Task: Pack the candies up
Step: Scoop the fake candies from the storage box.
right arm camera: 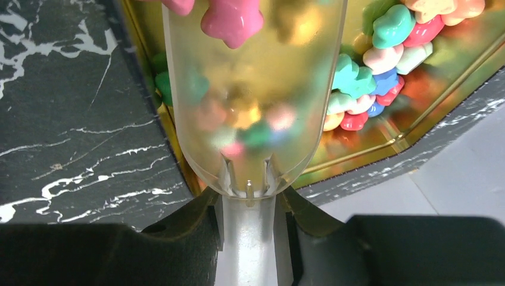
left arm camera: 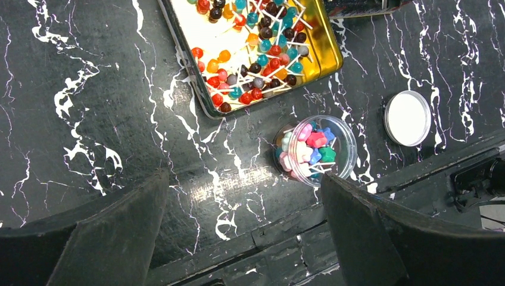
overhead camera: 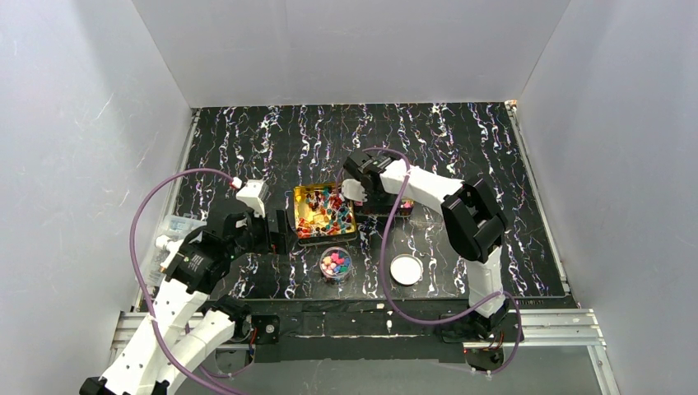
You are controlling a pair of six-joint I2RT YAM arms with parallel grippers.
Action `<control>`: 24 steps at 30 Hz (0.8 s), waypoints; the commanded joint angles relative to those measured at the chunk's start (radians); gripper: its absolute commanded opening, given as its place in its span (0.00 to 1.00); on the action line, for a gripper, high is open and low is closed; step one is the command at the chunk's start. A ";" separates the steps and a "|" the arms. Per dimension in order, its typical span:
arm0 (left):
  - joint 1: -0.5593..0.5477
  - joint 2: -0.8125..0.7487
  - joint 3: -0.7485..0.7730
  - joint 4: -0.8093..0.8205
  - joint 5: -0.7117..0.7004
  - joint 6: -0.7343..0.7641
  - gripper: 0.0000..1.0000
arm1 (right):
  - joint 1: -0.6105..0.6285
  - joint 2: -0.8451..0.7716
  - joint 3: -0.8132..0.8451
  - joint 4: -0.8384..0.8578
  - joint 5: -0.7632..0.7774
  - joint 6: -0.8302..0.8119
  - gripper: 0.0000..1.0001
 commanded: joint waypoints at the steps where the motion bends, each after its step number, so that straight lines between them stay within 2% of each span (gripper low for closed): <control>1: 0.004 0.008 -0.001 0.003 0.004 0.012 0.98 | -0.028 0.001 0.013 -0.002 -0.225 0.038 0.01; 8: 0.004 0.023 -0.002 0.009 0.015 0.019 0.98 | -0.089 -0.073 -0.030 0.071 -0.358 0.080 0.01; 24: 0.004 0.055 -0.004 0.019 0.016 0.030 0.98 | -0.204 -0.234 -0.175 0.229 -0.496 0.109 0.01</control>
